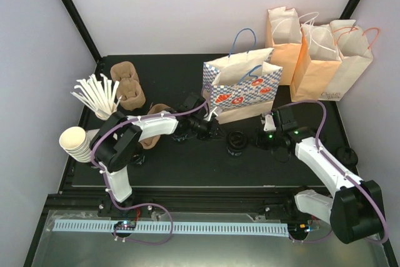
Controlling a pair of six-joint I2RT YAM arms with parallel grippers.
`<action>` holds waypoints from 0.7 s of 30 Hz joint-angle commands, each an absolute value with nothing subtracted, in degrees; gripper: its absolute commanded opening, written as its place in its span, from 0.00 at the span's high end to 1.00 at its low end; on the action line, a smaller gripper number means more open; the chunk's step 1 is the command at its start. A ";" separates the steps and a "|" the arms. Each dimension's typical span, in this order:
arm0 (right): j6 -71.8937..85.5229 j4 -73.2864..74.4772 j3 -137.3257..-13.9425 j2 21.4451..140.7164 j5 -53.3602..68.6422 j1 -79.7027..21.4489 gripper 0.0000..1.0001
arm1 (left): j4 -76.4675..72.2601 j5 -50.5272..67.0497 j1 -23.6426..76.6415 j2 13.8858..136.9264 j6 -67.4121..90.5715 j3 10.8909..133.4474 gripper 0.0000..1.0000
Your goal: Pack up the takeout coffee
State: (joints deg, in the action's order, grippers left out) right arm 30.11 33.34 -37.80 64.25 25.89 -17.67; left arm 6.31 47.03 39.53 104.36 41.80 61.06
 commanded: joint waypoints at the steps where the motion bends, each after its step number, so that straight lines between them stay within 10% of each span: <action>1: 29.21 33.01 -33.69 69.91 26.53 -18.46 0.97 | 4.74 44.73 40.42 108.91 41.48 60.57 0.93; 21: 21.92 45.88 -48.48 66.58 21.19 -18.66 0.65 | 5.87 46.47 38.58 101.95 42.89 63.72 0.83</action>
State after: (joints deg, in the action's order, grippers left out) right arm 24.67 42.52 -45.23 66.87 22.76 -18.02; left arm 4.97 46.83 38.59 104.33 42.26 61.43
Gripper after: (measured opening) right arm 0.293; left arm 0.163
